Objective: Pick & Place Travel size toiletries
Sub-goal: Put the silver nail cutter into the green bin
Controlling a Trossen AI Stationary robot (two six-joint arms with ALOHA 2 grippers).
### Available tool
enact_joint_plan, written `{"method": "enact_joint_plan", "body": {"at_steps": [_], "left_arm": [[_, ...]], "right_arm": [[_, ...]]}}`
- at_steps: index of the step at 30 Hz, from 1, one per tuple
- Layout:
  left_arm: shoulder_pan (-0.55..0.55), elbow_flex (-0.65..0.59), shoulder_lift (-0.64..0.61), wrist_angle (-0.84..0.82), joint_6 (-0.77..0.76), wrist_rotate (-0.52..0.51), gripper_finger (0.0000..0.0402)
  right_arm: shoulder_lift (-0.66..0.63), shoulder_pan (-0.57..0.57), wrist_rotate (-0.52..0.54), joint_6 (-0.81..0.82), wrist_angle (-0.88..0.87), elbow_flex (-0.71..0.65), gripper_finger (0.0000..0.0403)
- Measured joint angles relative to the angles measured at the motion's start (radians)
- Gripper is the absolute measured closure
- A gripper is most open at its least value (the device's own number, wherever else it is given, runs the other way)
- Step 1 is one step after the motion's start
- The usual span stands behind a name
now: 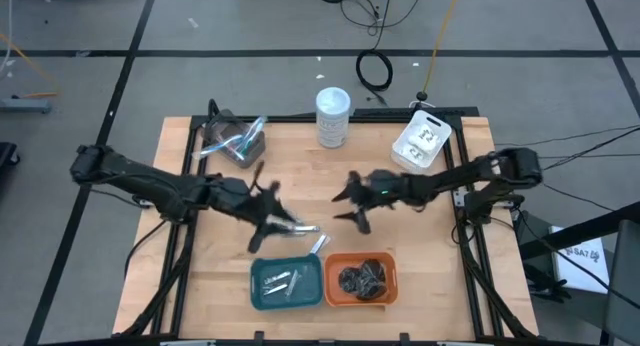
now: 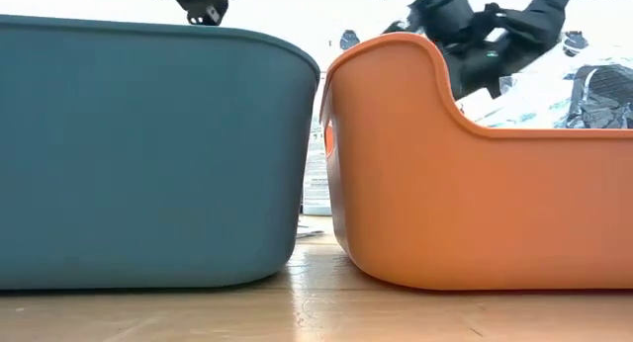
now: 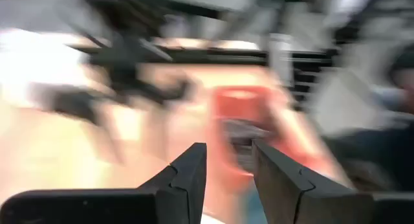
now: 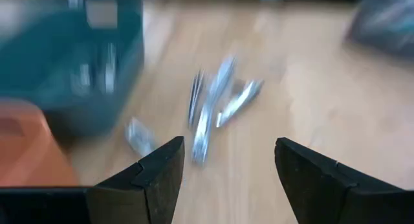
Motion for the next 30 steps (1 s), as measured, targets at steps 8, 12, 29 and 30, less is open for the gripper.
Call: {"method": "enact_joint_plan", "body": {"at_steps": [8,12,29,30], "left_arm": [[0.086,0.000,-0.056,-0.041,0.123,-0.191,0.0279],[0.146,0.000,-0.055,-0.049,0.130,-0.189,0.0279],[0.265,0.000,-0.055,-0.062,0.051,-0.180,0.0279],[0.268,0.000,-0.055,-0.063,0.049,-0.180,0.0279]], "right_arm": [[0.202,0.041,-0.036,-0.196,-0.401,0.298,0.0175],[0.271,0.055,-0.118,-0.207,-0.405,0.356,0.0175],[0.334,0.103,-0.160,-0.318,-0.416,0.370,0.0203],[0.334,0.104,-0.159,-0.322,-0.419,0.370,0.0210]]}}
